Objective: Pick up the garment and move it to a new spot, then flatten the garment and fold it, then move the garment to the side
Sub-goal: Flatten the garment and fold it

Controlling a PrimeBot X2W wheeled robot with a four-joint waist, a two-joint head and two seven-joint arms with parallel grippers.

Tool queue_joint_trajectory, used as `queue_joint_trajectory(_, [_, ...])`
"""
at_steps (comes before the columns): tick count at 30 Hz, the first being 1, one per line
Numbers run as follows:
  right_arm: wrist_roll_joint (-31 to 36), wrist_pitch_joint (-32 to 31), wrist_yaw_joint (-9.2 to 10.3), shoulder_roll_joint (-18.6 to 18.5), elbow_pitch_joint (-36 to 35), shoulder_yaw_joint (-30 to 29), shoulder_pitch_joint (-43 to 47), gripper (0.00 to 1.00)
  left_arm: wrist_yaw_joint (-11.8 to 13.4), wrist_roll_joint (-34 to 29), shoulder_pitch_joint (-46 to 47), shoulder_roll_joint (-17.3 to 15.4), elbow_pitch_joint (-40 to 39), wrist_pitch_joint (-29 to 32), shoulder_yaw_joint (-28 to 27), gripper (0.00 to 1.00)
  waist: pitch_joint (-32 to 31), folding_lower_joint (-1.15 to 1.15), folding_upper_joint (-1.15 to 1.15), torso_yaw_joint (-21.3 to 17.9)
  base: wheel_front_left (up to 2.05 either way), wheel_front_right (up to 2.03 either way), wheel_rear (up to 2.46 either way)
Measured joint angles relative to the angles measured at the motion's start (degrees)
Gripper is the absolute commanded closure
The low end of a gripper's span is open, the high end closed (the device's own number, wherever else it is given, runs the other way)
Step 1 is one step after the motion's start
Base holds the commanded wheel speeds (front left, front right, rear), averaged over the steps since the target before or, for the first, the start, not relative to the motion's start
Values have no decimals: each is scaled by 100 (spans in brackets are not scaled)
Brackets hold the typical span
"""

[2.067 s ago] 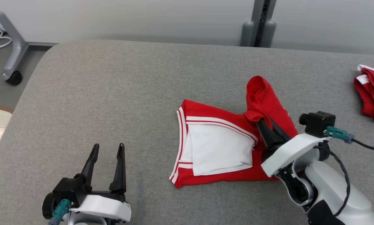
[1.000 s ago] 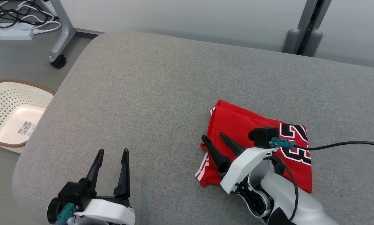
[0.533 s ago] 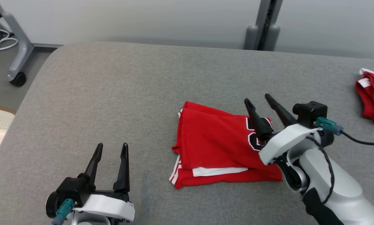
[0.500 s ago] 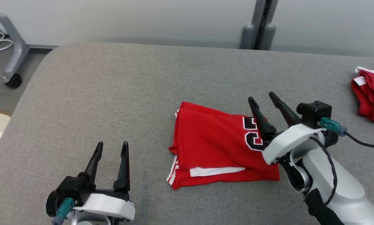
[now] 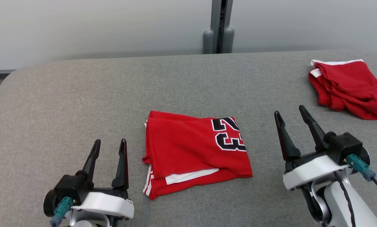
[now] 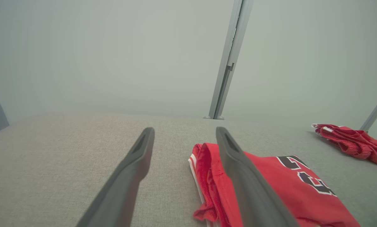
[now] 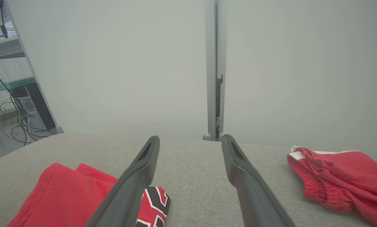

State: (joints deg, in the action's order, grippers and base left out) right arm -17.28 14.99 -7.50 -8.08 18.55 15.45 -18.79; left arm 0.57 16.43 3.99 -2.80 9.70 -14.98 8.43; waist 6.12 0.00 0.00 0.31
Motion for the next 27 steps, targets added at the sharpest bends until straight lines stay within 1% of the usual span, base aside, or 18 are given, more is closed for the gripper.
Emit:
queue_joint_trajectory(6, [152, 0, 1, 85, -439, -297, 654, 0, 33, 30, -241, -1, 34, 0, -113, 0, -227, 0, 0, -93, 0, 0, 0])
queue_joint_trajectory(10, [240, 0, 0, 100, -517, -377, 989, 0, -41, -48, -425, -1, 55, 0, -208, 0, -414, 0, 0, -115, 0, 0, 0])
queue_joint_trajectory(19, [328, -1, 1, 192, -705, -242, 1592, 0, -134, -87, -849, 0, 48, 0, -266, 0, -680, 0, 0, -48, 0, 0, 0])
queue_joint_trajectory(22, [330, -1, 0, 197, -721, -67, 1607, 0, -134, -78, -861, -1, 30, 0, -244, 0, -687, 0, 0, -29, 0, 0, 0])
queue_joint_trajectory(27, [325, 0, 0, 188, -775, -69, 1591, 0, -125, -78, -881, -1, 13, 0, -220, 0, -684, 0, 0, -7, 0, 0, 0])
